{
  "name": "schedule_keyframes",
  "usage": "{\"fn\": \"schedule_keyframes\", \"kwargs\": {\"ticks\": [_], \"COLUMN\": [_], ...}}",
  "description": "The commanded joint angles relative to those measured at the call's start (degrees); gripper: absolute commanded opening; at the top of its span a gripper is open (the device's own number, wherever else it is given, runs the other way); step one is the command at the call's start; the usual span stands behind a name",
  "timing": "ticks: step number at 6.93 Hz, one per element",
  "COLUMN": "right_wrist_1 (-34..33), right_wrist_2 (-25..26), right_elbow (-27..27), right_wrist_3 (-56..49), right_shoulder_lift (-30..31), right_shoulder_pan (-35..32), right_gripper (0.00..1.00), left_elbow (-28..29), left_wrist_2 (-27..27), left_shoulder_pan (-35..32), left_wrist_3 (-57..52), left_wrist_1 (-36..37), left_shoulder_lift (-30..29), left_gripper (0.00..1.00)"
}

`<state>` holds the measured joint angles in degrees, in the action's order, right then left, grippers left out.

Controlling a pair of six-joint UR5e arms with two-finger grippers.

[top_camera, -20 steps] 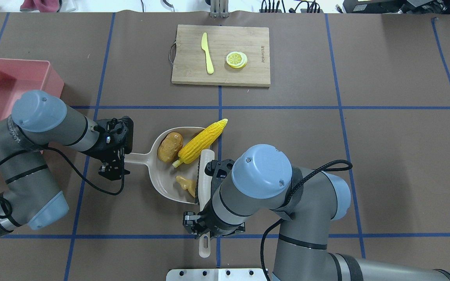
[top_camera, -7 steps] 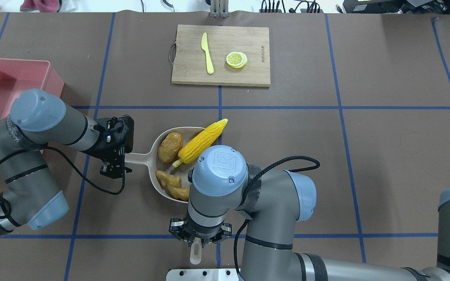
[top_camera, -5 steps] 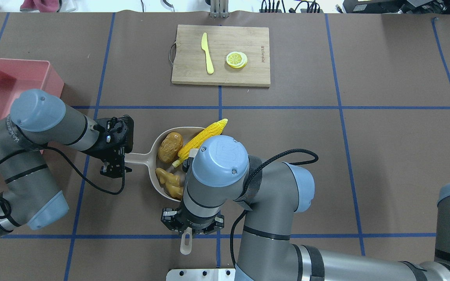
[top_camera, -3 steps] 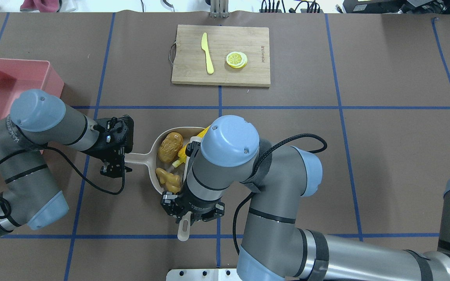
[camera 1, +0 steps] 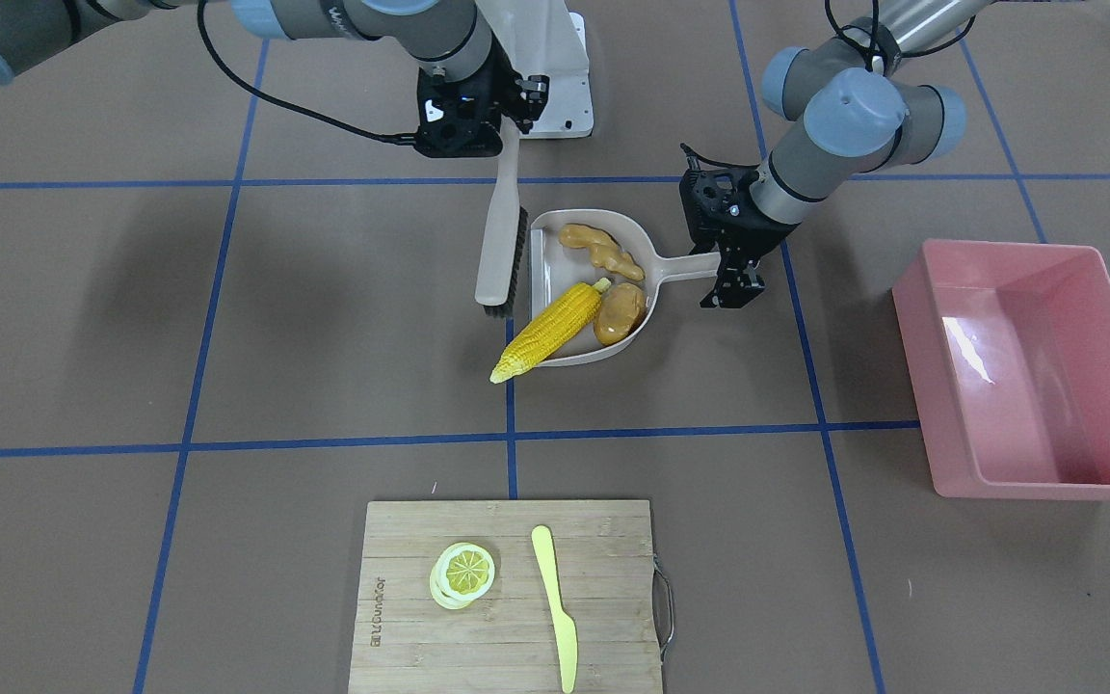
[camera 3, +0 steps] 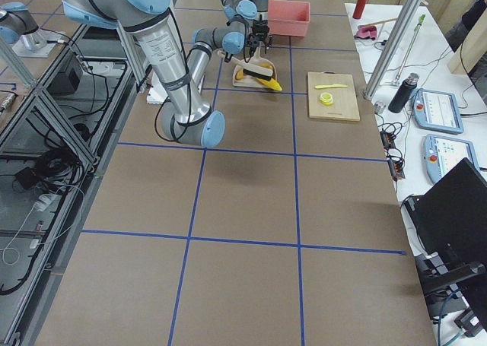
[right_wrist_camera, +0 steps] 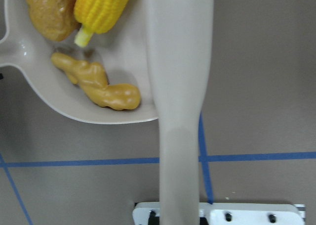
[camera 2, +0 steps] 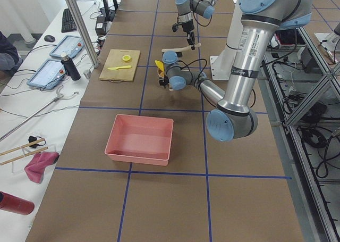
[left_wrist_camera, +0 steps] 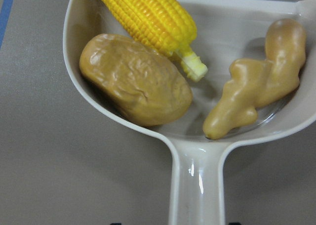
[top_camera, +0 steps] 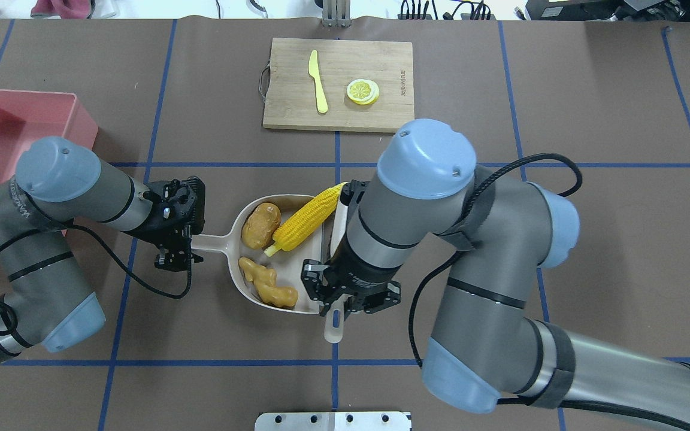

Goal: Sweep and dump trash into bin
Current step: 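Sweep the ginger farther into the dustpan with the brush, then lift the brush away and reposition it beside the dustpan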

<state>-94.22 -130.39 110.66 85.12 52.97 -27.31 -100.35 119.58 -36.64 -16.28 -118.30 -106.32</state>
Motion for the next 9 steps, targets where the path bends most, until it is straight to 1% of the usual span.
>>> {"fn": "schedule_keyframes", "kwargs": {"ticks": [1,2,3,4,5,7,9], "right_wrist_1": [-8.9,-12.9,-15.9,-19.0,-19.5,-20.2,-20.1], "right_wrist_2": [-0.6,0.0,0.6,1.2,2.4,2.5,2.5], "right_elbow": [7.2,7.0,6.3,5.1,3.5,2.5,2.3], "right_wrist_3": [-9.7,-16.7,-23.5,-29.8,-32.6,-41.3,-42.0], "right_shoulder_lift": [6.3,6.5,6.7,6.7,6.7,8.3,9.8], "right_shoulder_pan": [-3.0,-5.4,-7.7,-9.3,-10.6,-14.9,-15.6], "right_gripper": [0.00,0.00,0.00,0.00,0.00,0.00,0.00], "left_elbow": [0.1,0.2,0.2,0.0,-0.2,-0.2,-0.1], "left_wrist_2": [-0.3,-0.3,-0.3,-0.2,-0.2,-0.1,-0.2], "left_shoulder_pan": [0.1,0.0,-0.1,-0.1,-0.1,-0.1,-0.1], "left_wrist_3": [-0.1,-0.1,0.5,2.5,2.7,2.7,2.7], "left_wrist_1": [0.0,0.0,0.0,0.0,0.0,0.0,0.0], "left_shoulder_lift": [-0.1,0.0,-0.1,-0.1,-0.1,-0.1,0.0], "left_gripper": [0.77,0.67,0.43,0.29,0.22,0.21,0.21]}}
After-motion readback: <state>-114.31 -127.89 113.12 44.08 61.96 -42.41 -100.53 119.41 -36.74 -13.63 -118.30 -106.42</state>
